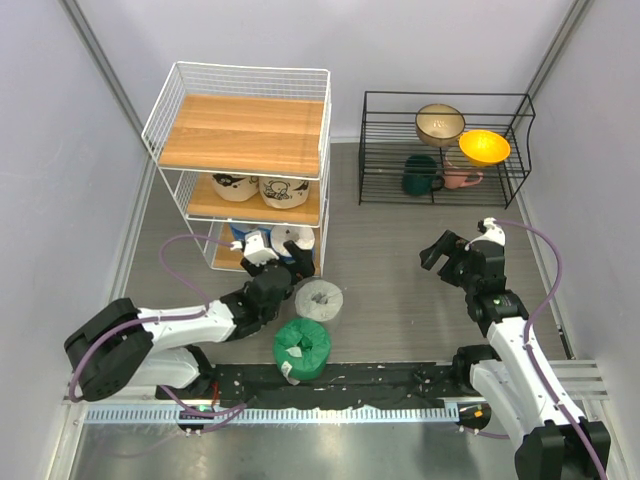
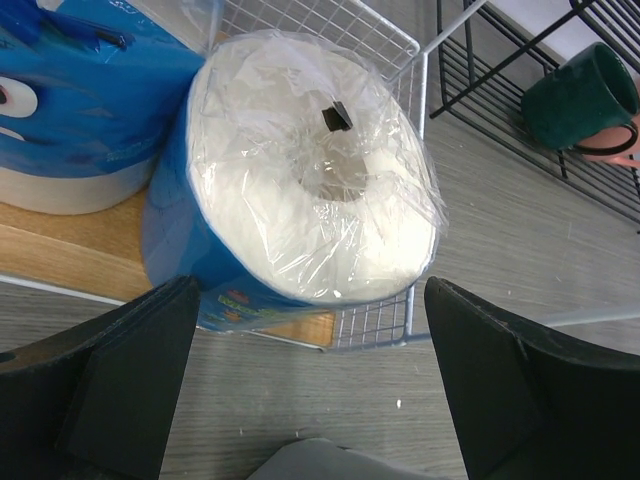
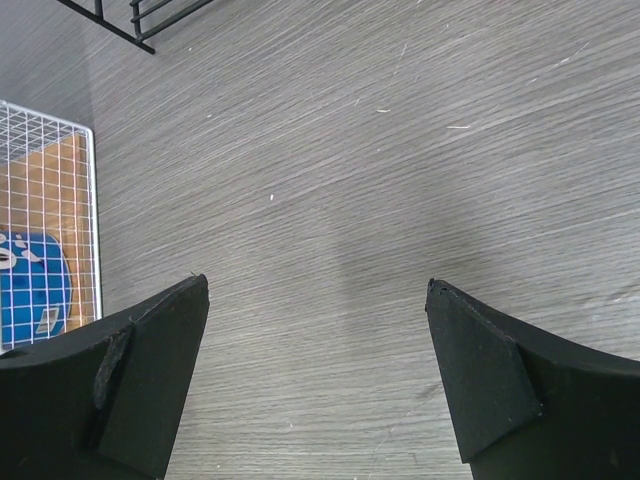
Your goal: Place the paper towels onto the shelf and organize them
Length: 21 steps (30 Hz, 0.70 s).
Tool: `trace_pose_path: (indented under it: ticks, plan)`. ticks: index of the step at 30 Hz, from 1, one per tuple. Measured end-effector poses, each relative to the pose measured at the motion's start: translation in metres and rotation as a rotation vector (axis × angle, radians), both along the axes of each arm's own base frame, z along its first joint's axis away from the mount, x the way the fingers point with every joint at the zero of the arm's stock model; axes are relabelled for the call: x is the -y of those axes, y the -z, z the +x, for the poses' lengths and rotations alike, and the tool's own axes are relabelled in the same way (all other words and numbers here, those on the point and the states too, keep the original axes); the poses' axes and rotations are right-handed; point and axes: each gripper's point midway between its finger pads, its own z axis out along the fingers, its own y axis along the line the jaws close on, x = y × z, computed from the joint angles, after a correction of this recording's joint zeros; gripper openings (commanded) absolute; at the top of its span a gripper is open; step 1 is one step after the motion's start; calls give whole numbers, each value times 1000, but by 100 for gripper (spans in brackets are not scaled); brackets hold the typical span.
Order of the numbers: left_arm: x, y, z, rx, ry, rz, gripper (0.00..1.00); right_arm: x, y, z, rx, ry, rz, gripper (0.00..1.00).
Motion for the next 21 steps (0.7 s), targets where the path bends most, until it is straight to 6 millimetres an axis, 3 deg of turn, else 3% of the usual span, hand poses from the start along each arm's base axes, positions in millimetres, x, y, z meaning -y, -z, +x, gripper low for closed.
trace_pose_path:
  ticks: [8,21]
  plan:
    - [0,8,5,-9,-28,30,100,0,1,-1,-5,-2,-4,96]
    - [-1,4,13,1,-70,46,100,1,5,-1,-20,-6,-11,96]
